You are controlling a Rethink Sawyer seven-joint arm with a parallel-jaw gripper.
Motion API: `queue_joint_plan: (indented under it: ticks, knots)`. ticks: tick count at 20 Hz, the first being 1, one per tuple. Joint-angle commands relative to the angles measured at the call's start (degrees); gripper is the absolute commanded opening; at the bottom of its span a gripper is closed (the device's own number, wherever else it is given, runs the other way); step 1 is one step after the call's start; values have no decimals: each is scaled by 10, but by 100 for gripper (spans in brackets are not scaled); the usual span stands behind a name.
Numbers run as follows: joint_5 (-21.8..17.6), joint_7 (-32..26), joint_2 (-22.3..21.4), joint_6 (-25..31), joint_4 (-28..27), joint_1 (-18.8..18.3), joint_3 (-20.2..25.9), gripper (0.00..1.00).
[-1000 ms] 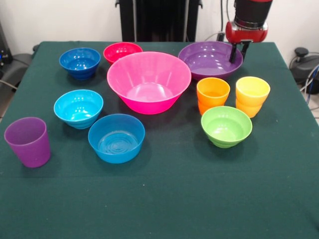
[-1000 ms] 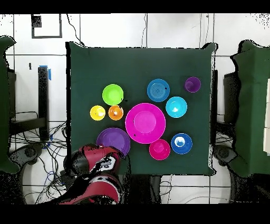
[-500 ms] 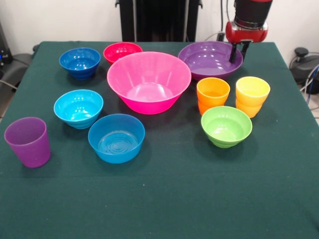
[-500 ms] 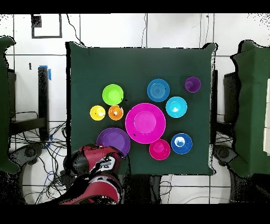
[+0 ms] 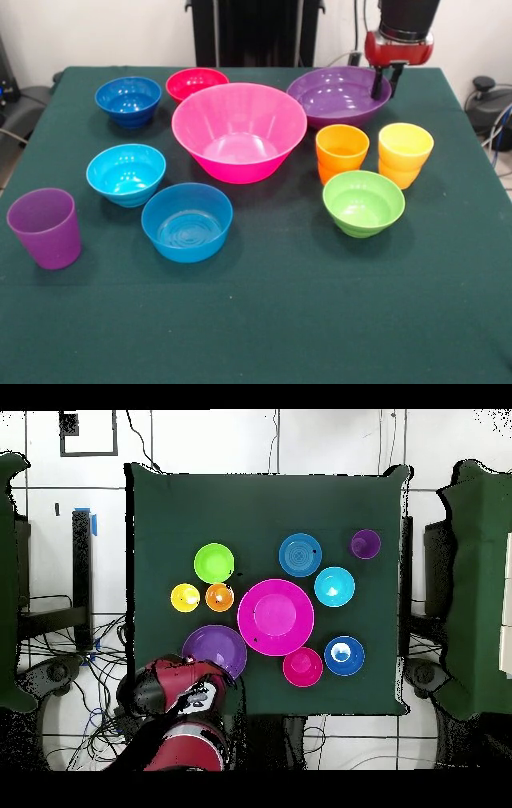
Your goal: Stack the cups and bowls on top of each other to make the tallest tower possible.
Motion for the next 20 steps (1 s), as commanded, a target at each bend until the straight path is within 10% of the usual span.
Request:
queue_joint_plan:
  ticks: [1,20]
  knots:
    - [19,94,-20,23,-10,11,39,0]
    - [31,108,-79,54,20,2,48,0]
